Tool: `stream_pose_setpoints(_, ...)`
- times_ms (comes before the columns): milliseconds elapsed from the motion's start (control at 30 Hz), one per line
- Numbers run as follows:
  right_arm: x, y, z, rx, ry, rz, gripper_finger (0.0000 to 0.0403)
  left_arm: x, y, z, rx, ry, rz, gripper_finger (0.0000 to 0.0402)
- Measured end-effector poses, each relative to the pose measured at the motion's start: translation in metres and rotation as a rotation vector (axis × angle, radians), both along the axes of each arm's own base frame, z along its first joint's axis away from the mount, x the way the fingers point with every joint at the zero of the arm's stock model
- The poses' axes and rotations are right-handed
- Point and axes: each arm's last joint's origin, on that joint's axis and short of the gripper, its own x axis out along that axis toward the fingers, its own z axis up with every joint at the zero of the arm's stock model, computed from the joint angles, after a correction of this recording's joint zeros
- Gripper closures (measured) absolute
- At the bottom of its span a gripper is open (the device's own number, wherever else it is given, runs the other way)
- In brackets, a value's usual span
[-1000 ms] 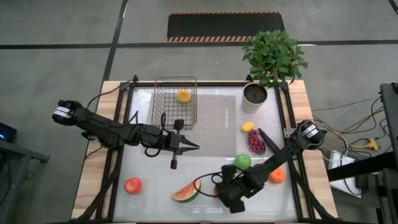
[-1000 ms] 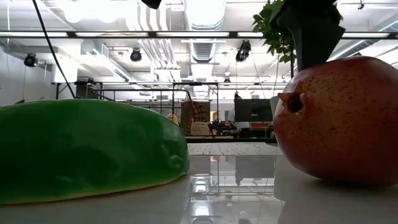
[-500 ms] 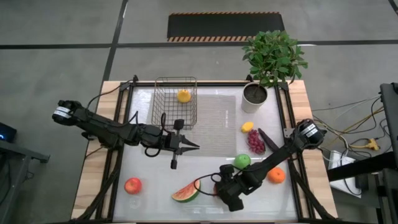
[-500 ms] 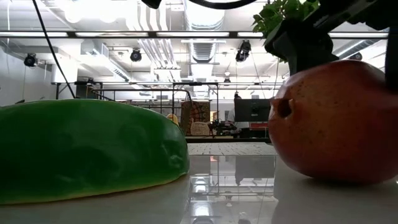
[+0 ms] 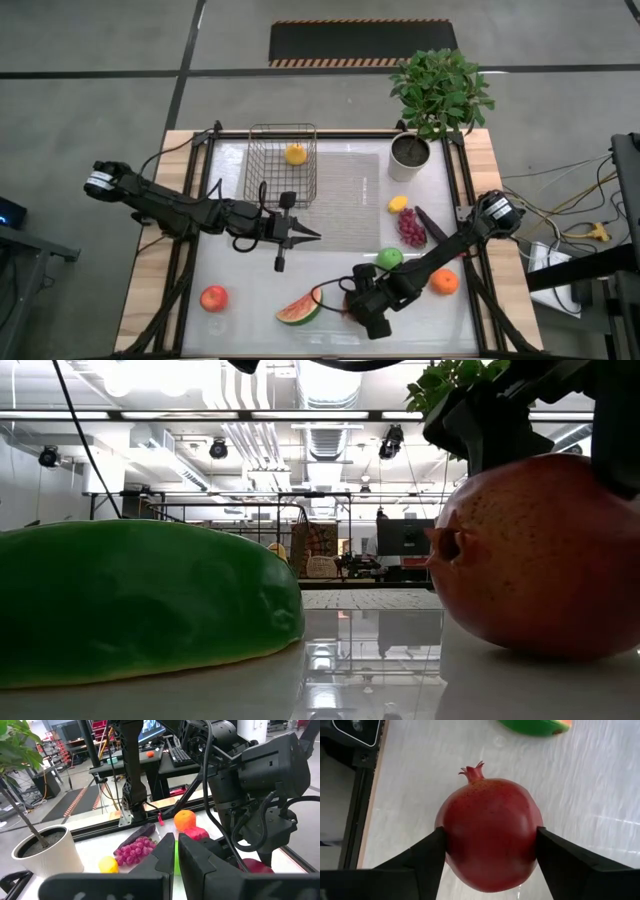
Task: Build produce basket
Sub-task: Put the red pomegranate into the brown wire basket
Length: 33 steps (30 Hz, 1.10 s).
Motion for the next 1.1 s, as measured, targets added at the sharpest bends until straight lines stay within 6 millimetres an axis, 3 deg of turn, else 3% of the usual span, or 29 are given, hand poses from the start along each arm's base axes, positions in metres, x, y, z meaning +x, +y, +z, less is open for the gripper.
stream_pose_setpoints(267,-0.005,-0.006,0.014,-0.066,-0.052,0.013,0.0146,0.0,0.0,0.002,0.008,-0.013,-0.001,0.0395)
stream_pose_setpoints(433,-0.013,-0.016,0.049,-0.124,-0.216,-0.026,0.0147,0.0,0.0,0.004,0.089,-0.04,-0.01,0.0395)
stream_pose_setpoints(633,-0.024,-0.03,0.061,-0.169,-0.491,-0.088,0.0147,0.001,-0.001,0.007,0.085,-0.049,-0.013,0.0395)
stream_pose_setpoints(933,-0.03,-0.075,0.035,-0.027,-0.965,-0.264,0.0147,-0.012,0.001,0.022,0.071,-0.105,-0.025,0.039)
stream_pose_setpoints(1100,-0.028,-0.099,0.018,0.094,-1.182,-0.34,0.0147,-0.03,0.005,0.036,0.062,-0.161,-0.055,0.0343)
